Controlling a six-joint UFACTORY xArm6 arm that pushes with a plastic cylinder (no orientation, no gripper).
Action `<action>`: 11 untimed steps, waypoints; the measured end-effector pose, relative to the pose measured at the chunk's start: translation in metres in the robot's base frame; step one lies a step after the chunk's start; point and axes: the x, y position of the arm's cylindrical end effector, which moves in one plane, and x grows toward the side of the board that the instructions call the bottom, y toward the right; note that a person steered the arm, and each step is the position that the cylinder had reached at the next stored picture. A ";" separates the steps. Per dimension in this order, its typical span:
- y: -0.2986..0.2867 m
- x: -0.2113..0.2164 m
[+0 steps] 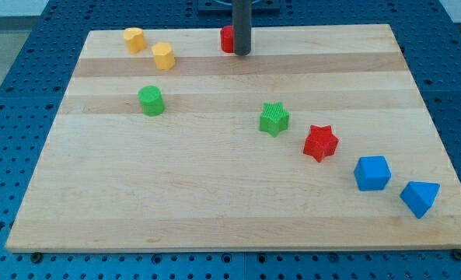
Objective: Push the red star closer to the green star
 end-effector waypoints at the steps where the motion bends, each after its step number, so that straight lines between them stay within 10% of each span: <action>1: 0.000 -0.001; 8: 0.178 0.230; 11: 0.117 0.261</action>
